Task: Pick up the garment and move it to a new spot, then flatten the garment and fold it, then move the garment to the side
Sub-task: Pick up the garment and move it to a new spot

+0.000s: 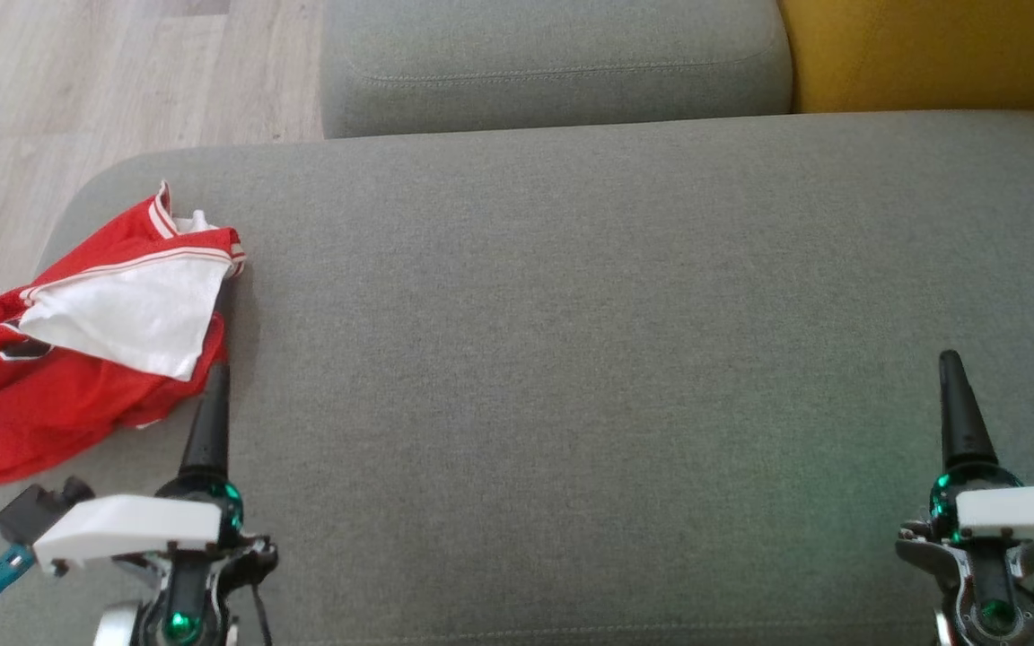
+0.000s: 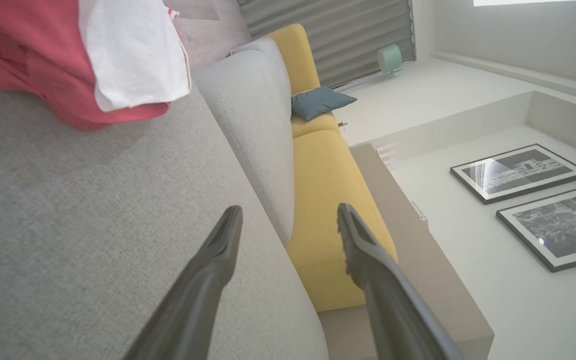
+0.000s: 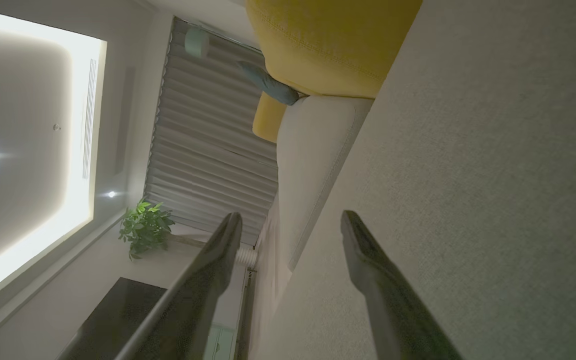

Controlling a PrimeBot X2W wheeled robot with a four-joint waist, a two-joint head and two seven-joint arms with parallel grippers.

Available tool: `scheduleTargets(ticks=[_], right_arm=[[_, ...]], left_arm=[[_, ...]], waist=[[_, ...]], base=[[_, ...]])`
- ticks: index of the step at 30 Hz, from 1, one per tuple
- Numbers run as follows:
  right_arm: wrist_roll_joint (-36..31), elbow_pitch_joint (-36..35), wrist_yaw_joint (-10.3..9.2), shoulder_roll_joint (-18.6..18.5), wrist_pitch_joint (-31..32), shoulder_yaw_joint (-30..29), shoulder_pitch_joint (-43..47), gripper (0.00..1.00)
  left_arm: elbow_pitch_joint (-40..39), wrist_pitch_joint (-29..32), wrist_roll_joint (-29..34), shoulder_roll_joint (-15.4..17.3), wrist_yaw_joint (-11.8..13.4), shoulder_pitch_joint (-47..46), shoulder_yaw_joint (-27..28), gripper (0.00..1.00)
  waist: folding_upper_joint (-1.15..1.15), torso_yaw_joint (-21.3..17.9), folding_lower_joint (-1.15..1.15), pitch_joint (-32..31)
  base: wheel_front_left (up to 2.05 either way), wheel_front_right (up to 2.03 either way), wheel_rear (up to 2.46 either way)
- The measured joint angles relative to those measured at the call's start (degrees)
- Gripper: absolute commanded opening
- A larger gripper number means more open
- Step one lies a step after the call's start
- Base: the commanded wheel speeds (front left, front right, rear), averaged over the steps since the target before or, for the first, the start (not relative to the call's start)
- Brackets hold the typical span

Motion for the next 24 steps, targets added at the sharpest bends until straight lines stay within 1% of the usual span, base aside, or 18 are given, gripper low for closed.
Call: scheduleTargets(ticks=[7,8,24], right_arm=[[-5.8,-2.0,0.0,-0.3,0.0,0.7,0.0,1.0],[-5.8,-2.0,0.0,-0.3,0.0,0.7,0.0,1.0],[-18.6,-4.2,0.0,-1.5,-0.2,2.8,0.1,1.0]], left_arm=[[-0.8,-1.3,6.1,0.3,0.0,0.0,-1.3,1.0],[-0.8,-1.3,6.1,0.3,0.0,0.0,-1.3,1.0],[-2.0,-3.9,20.9,1.0,0.0,-0.1,-4.4,1.0]], waist=[[0.0,0.1,0.0,-0.2],[0.0,0.1,0.0,-0.2],[0.0,0.1,0.0,-0.7]], base=[[0.0,0.0,0.0],[0.0,0.0,0.0],[0.0,0.0,0.0]])
